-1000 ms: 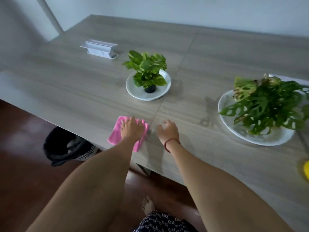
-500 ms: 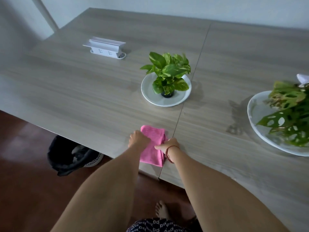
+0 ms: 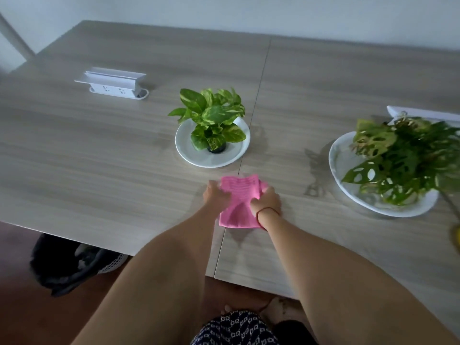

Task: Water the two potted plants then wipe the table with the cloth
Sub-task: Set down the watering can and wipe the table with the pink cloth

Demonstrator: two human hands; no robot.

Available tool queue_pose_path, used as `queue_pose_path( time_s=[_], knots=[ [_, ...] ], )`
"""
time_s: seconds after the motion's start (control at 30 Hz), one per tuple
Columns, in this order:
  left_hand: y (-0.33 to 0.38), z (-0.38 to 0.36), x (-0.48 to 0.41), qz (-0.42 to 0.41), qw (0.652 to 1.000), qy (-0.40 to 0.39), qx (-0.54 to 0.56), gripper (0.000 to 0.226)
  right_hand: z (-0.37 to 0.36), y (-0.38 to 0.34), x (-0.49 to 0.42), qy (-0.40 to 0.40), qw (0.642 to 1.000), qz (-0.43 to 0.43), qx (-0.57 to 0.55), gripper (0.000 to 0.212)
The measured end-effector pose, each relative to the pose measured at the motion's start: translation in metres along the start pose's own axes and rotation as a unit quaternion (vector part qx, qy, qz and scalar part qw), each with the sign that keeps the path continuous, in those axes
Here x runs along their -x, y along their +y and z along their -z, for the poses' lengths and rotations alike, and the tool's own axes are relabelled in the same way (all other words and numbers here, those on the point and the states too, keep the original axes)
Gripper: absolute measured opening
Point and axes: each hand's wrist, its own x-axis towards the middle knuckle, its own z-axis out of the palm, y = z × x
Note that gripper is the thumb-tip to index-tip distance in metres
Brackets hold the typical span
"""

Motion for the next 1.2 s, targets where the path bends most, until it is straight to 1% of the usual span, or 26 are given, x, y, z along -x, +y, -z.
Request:
queue_pose_path(
  time_s=[0.07, 0.17, 0.27, 0.33, 0.4, 0.47, 0.57, 0.67, 0.83, 0.93, 1.0, 1.1, 1.2],
  knots=[
    [-0.003, -0.004, -0.001, -0.015, 0.998, 0.062, -0.015, 0.049, 0.001, 0.007, -0.001, 0.032, 0.995, 0.046, 0.084, 0.05],
    [-0.018, -0.005, -0.007, -0.027, 0.986, 0.147, -0.073, 0.041, -0.01, 0.015, 0.001, 0.033, 0.979, 0.141, 0.144, 0.053],
    [-0.035, -0.003, -0.022, -0.042, 0.971, 0.194, -0.131, 0.047, -0.027, 0.019, -0.006, -0.01, 0.948, 0.231, 0.217, 0.055],
    [-0.045, -0.001, -0.038, -0.044, 0.964, 0.209, -0.159, 0.051, -0.04, 0.019, -0.013, -0.045, 0.933, 0.264, 0.24, 0.057],
    [-0.053, -0.003, -0.051, -0.028, 0.96, 0.226, -0.163, 0.053, -0.052, 0.023, -0.019, -0.049, 0.931, 0.263, 0.249, 0.059],
    [-0.059, -0.012, -0.058, -0.014, 0.95, 0.26, -0.172, 0.057, -0.06, 0.029, -0.027, -0.009, 0.929, 0.257, 0.266, 0.061],
    [-0.063, -0.028, -0.063, -0.018, 0.933, 0.309, -0.185, 0.058, -0.067, 0.027, -0.047, 0.049, 0.922, 0.253, 0.289, 0.058],
    [-0.066, -0.03, -0.067, -0.013, 0.928, 0.319, -0.192, 0.057, -0.079, 0.013, -0.061, 0.066, 0.908, 0.277, 0.306, 0.054],
    [-0.063, -0.029, -0.065, -0.015, 0.93, 0.312, -0.194, 0.057, -0.085, 0.006, -0.064, 0.056, 0.897, 0.305, 0.316, 0.056],
    [-0.061, -0.027, -0.061, -0.012, 0.933, 0.302, -0.193, 0.056, -0.07, 0.035, -0.038, 0.019, 0.868, 0.362, 0.339, 0.057],
    [-0.056, -0.025, -0.062, 0.0, 0.939, 0.294, -0.18, 0.057, -0.051, 0.056, -0.031, 0.006, 0.859, 0.383, 0.339, 0.057],
    [-0.044, -0.026, -0.067, 0.029, 0.944, 0.296, -0.145, 0.058, -0.024, 0.065, -0.053, 0.002, 0.858, 0.361, 0.367, 0.066],
    [-0.044, -0.033, -0.069, 0.034, 0.93, 0.333, -0.15, 0.061, -0.017, 0.05, -0.077, 0.005, 0.856, 0.345, 0.386, 0.07]
  ],
)
